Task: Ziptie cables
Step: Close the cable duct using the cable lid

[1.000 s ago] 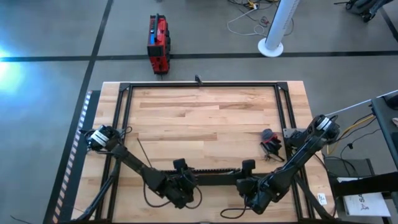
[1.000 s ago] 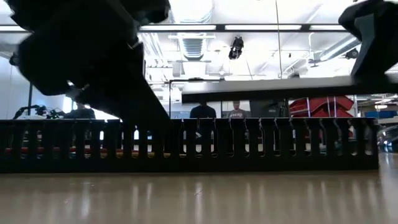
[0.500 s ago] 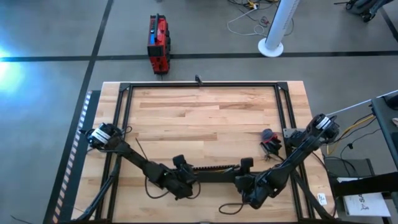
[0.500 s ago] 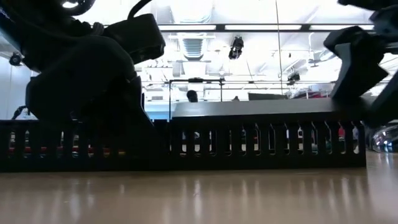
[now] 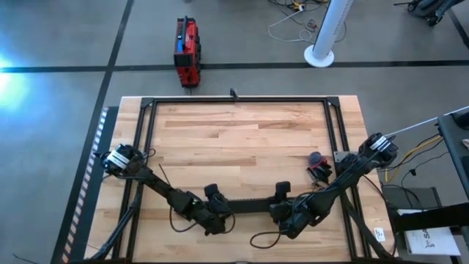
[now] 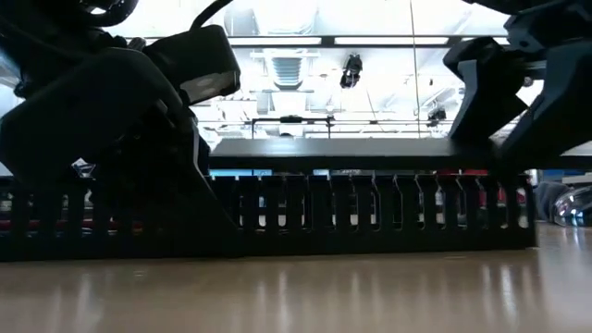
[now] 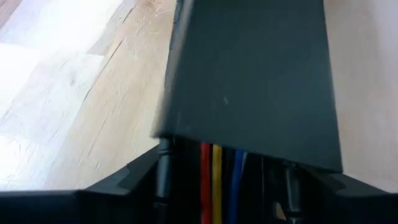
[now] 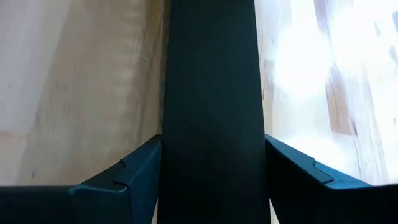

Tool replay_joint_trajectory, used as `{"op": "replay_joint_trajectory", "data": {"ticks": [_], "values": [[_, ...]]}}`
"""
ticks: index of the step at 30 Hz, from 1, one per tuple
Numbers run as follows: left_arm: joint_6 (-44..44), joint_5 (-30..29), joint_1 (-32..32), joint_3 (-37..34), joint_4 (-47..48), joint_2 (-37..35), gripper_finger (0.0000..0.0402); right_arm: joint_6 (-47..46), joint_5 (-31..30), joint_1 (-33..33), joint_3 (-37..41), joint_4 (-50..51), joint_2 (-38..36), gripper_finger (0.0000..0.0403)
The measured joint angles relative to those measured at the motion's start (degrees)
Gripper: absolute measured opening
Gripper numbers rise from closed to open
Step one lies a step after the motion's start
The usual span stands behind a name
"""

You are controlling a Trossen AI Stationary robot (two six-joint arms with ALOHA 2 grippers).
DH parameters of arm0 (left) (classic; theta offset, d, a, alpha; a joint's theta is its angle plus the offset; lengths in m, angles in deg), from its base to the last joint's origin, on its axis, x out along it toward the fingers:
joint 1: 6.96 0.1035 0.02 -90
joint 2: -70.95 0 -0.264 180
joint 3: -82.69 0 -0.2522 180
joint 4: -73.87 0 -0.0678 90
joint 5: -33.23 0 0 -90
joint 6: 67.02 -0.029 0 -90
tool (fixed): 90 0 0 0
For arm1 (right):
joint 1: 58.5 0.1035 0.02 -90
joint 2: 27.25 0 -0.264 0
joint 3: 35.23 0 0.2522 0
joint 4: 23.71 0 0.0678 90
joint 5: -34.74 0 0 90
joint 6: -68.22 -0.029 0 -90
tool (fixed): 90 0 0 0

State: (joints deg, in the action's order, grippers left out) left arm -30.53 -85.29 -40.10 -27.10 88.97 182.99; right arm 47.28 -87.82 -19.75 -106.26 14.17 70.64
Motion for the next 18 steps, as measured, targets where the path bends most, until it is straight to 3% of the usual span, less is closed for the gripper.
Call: {"op": "replay_joint_trajectory", "data": {"ticks": [5,12,18], "values": [[0.24,-0.30,-0.07,-0.03,-0.65,2.06,0.0213,0.58,3.74,-1.16,0.02,-0.23,0.22,0.0219],[-0.01,-0.29,-0.04,-0.09,-2.03,2.96,0.0247,2.11,4.31,-2.19,0.03,-0.28,0.44,0.0219],[-2.43,0.36,-0.02,-0.16,-3.27,2.94,0.0220,4.84,5.50,-3.87,-0.03,-0.26,0.44,0.0219]]}}
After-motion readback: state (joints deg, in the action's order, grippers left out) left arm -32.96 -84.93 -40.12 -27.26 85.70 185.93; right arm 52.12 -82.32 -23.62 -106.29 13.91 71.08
